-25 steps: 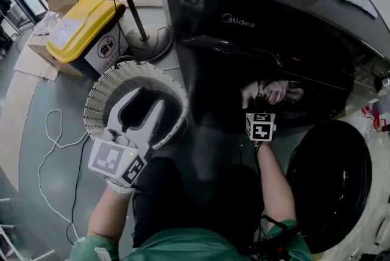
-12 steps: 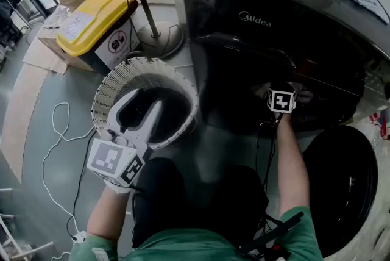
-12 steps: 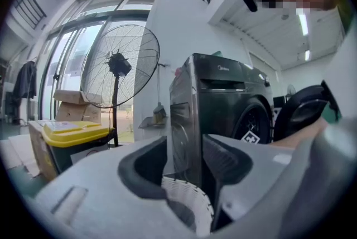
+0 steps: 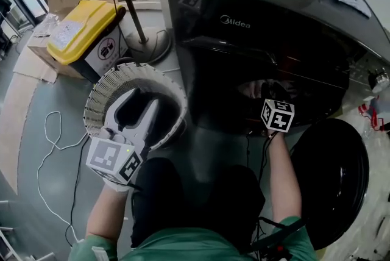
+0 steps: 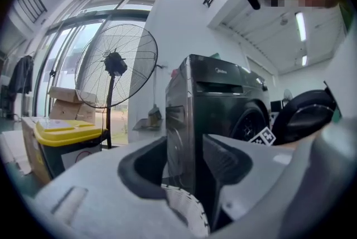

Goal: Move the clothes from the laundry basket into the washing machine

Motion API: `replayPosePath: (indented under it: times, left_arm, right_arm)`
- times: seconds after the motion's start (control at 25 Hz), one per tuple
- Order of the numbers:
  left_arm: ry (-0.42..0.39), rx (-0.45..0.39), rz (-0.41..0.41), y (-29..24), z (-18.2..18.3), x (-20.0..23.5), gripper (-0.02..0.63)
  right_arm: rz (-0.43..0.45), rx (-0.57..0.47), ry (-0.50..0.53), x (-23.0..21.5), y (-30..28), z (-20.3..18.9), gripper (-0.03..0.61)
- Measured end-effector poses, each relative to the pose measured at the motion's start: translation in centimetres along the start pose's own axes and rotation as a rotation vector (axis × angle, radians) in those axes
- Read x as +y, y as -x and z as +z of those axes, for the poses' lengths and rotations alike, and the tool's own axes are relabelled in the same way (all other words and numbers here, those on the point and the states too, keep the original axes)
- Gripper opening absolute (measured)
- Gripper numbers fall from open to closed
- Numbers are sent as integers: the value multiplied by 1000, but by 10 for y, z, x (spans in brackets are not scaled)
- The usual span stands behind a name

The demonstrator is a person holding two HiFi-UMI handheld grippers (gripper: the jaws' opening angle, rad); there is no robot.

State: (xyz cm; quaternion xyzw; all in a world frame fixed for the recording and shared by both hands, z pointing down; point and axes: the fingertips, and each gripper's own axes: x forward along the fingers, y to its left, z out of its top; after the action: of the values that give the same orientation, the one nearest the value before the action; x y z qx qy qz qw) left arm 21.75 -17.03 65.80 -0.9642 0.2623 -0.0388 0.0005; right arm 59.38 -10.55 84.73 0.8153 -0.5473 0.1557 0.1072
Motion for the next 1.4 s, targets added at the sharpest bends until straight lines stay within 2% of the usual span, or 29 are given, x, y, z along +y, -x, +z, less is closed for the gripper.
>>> replayPosePath:
  times: [0.32,0.48,0.8,0.96,1.4]
  left_arm:
    - [23,-38,-15,-12,8,5,202]
    - [7,-48,-28,-20,9,3,202]
    - [13,-41,-57,-29,5,-7,202]
    - [3,-39,-66,-31,7,-12,202]
    - [10,-39,-70,-34,5,-11,201]
  right_arm:
    - [-2,-110,-5,22,66,29,150]
    - [-6,-159,-8,33,95,40,150]
    - [30,-207,-63,48,130,46,146]
    - [-1,-258,-82,42,144,57,91]
    - [-30,-312,-55,43,167,72,34]
